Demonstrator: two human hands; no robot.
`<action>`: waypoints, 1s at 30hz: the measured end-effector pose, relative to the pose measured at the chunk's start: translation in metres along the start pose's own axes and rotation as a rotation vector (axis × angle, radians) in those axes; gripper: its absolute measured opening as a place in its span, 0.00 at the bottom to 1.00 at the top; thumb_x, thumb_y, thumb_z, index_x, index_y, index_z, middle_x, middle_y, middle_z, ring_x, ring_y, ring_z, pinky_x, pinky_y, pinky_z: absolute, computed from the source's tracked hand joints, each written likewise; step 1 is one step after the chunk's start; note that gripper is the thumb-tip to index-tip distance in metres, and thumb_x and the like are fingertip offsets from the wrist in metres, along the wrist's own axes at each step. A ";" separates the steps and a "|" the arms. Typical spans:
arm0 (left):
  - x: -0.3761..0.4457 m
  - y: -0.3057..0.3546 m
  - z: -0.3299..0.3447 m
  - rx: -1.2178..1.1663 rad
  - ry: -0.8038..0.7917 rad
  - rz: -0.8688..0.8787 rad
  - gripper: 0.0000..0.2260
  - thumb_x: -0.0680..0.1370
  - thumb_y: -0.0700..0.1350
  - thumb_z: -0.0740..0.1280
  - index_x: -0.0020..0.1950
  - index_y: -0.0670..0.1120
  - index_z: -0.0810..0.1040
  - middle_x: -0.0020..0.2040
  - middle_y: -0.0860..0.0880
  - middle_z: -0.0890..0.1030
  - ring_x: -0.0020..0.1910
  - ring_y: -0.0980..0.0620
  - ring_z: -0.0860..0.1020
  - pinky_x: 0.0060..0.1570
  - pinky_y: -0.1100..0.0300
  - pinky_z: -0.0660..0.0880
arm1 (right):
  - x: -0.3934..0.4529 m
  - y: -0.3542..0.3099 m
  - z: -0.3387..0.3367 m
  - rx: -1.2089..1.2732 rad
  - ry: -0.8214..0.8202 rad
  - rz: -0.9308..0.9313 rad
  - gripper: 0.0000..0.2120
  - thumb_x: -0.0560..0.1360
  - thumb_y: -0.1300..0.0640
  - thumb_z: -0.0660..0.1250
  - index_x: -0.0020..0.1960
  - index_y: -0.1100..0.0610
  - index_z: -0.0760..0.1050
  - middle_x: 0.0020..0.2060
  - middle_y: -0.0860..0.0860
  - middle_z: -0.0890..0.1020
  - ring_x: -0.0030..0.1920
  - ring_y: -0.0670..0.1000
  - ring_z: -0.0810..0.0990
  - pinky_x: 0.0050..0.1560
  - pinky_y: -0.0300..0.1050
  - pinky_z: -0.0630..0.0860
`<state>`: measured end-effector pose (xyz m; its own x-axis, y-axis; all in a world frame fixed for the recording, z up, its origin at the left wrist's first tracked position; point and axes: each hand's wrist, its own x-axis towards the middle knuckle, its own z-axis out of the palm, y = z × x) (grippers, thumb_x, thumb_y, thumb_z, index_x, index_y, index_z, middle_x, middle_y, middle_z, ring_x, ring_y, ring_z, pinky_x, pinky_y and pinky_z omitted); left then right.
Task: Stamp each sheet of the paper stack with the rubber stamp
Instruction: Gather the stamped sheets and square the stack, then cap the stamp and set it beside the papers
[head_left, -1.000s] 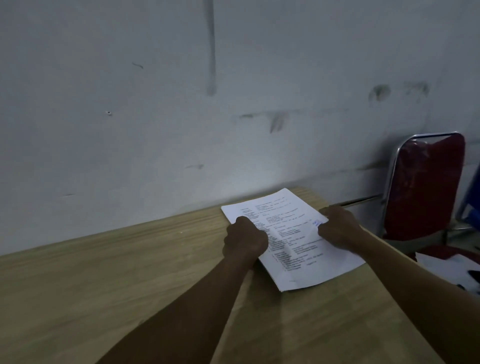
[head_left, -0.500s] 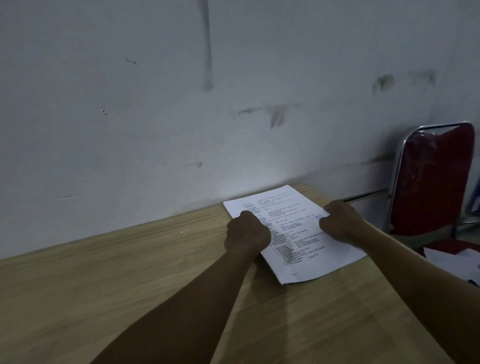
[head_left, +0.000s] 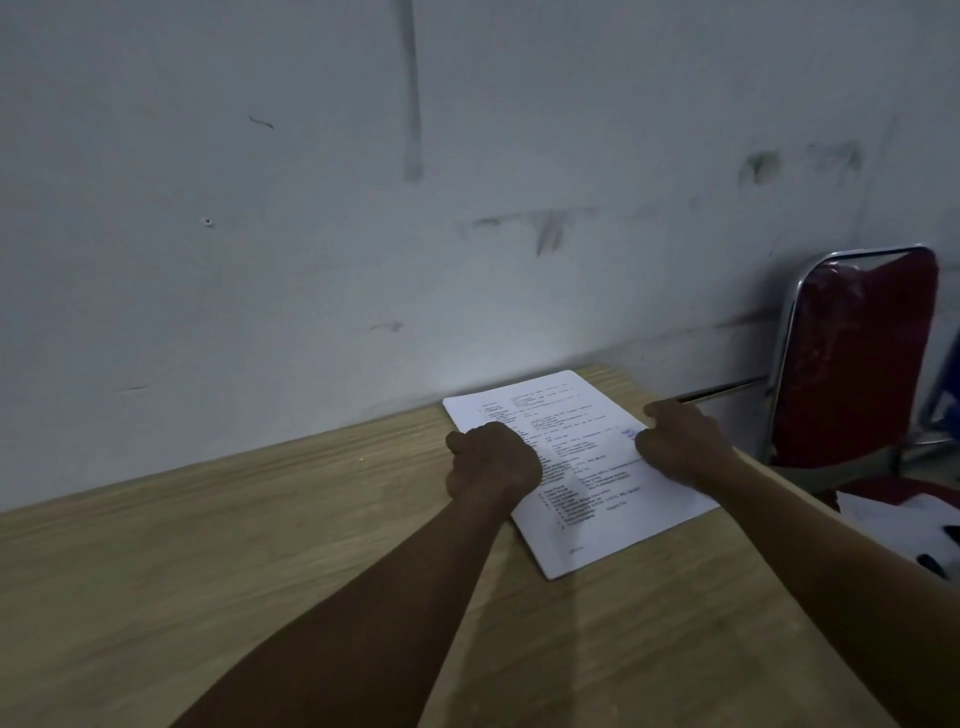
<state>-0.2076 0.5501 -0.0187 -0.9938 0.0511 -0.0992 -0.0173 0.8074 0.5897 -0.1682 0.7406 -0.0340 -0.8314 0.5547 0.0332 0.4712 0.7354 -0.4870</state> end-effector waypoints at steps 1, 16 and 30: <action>-0.001 0.000 -0.001 -0.018 -0.011 0.008 0.20 0.74 0.46 0.62 0.66 0.44 0.70 0.63 0.42 0.68 0.62 0.43 0.72 0.59 0.51 0.73 | -0.002 -0.001 -0.001 0.001 0.002 0.000 0.22 0.77 0.53 0.63 0.69 0.58 0.69 0.70 0.59 0.71 0.68 0.63 0.69 0.68 0.58 0.68; -0.090 -0.004 -0.091 -0.291 -0.039 0.067 0.16 0.72 0.39 0.57 0.59 0.39 0.70 0.60 0.36 0.74 0.56 0.38 0.79 0.53 0.49 0.77 | -0.123 -0.068 -0.025 0.156 0.060 -0.278 0.22 0.73 0.53 0.70 0.66 0.53 0.74 0.65 0.51 0.76 0.63 0.52 0.75 0.64 0.49 0.72; -0.204 -0.138 -0.242 -0.541 0.055 0.265 0.14 0.76 0.40 0.66 0.61 0.40 0.73 0.54 0.41 0.78 0.41 0.47 0.82 0.33 0.59 0.74 | -0.300 -0.158 0.011 0.168 -0.295 -0.603 0.29 0.66 0.48 0.77 0.65 0.46 0.73 0.49 0.45 0.77 0.44 0.41 0.77 0.37 0.33 0.70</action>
<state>-0.0290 0.2857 0.1139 -0.9759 0.1677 0.1394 0.1919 0.3573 0.9141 0.0037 0.4536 0.0235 -0.9904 -0.0786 0.1133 -0.1306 0.7985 -0.5877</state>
